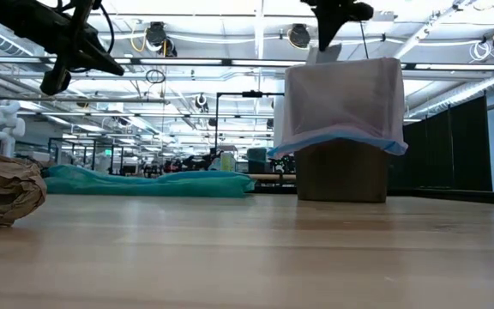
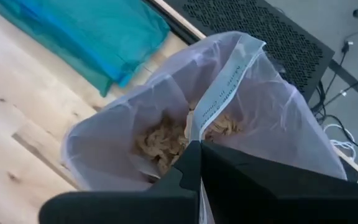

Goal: Place trash/remove bag and relplace
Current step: Put the gray paper into the trash bin

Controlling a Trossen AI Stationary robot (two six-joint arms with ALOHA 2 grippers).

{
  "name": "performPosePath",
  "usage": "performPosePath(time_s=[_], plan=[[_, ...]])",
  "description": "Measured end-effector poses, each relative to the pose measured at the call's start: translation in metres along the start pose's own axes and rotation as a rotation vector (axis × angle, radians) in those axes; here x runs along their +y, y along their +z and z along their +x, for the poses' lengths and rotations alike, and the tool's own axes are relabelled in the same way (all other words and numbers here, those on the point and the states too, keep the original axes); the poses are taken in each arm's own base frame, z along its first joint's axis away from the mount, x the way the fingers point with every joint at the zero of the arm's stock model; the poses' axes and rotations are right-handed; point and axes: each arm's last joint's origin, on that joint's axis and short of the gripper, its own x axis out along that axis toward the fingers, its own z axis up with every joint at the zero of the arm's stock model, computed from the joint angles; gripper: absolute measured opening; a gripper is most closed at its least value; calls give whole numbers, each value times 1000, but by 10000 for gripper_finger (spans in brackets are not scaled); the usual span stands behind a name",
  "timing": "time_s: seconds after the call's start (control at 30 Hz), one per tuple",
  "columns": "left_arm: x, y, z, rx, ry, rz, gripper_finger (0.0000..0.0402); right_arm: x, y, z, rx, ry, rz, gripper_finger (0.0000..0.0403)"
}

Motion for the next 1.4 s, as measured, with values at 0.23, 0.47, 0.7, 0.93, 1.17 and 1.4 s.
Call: performPosePath(time_s=[0.23,0.47,0.7,0.93,1.17,1.4], plan=[[0,0,0,-3,-4,-1,0,3,14,37,94,-32,-2,0],[0,0,0,-2,-4,2,0,5,22,64,151,-70,2,0],[0,0,0,-2,-4,13,0,8,23,74,188,-49,3,0],[0,0,0,-2,-4,26,0,21,17,72,255,89,-25,0],[0,0,0,-2,-4,27,0,49,3,61,333,268,-89,0],[0,0,0,-2,-4,27,0,84,-20,44,424,455,-180,0]])
